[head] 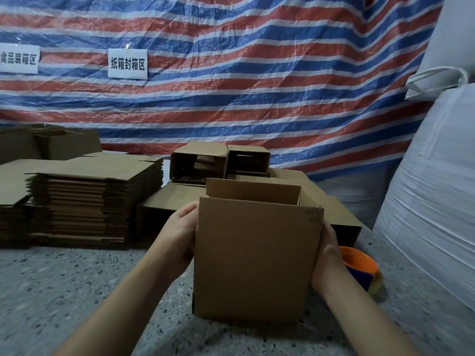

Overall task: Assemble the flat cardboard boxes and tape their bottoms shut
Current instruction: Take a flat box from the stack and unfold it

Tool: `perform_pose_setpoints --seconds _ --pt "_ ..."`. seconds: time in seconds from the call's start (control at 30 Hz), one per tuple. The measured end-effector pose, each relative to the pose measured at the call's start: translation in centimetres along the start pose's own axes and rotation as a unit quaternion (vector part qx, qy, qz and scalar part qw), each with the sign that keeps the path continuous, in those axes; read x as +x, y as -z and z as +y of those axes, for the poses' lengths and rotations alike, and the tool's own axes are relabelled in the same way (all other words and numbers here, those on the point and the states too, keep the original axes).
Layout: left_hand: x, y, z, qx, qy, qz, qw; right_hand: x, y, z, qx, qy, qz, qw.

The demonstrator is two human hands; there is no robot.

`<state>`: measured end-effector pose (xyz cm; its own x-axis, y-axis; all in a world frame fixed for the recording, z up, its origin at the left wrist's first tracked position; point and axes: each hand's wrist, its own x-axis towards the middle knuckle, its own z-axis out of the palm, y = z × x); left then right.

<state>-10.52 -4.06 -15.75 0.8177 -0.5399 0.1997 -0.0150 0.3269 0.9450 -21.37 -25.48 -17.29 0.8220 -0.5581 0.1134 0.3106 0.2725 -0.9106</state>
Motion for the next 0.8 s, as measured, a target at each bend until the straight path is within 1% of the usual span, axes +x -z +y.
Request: perform_pose_setpoints --seconds 0.1,0.2,0.33,0.5,0.57,0.63,0.7,0.73,0.8 --pt "-0.1 0.0 0.3 0.015 -0.005 -0.01 1.0 0.1 0.0 -0.2 -0.028 -0.029 -0.007 0.999" --pt "-0.1 0.0 0.3 0.027 -0.015 -0.003 1.0 0.1 -0.2 -0.7 -0.045 -0.055 -0.016 0.997" --pt "-0.1 0.2 0.2 0.055 -0.053 0.017 0.997 0.1 -0.3 -1.0 -0.06 -0.067 -0.016 0.996" --pt "-0.2 0.1 0.0 0.124 -0.057 0.03 0.99 0.2 -0.4 -1.0 -0.061 -0.073 -0.01 0.995" --pt "-0.1 0.6 0.1 0.123 -0.052 -0.01 0.991 0.3 -0.6 -1.0 -0.066 -0.074 -0.007 0.995" --pt "-0.2 1.3 0.4 0.136 -0.073 -0.068 0.986 0.4 -0.5 -1.0 -0.065 -0.079 -0.002 0.995" --pt "-0.3 1.8 0.5 0.157 -0.088 -0.105 0.978 0.5 -0.4 -1.0 -0.059 -0.082 -0.002 0.995" --pt "-0.3 1.9 0.6 0.167 -0.087 -0.11 0.976 0.5 -0.4 -1.0 -0.054 -0.082 -0.004 0.995" --pt "-0.3 1.9 0.6 0.18 -0.082 -0.095 0.976 0.7 -0.3 -0.9 -0.045 -0.084 -0.001 0.995"
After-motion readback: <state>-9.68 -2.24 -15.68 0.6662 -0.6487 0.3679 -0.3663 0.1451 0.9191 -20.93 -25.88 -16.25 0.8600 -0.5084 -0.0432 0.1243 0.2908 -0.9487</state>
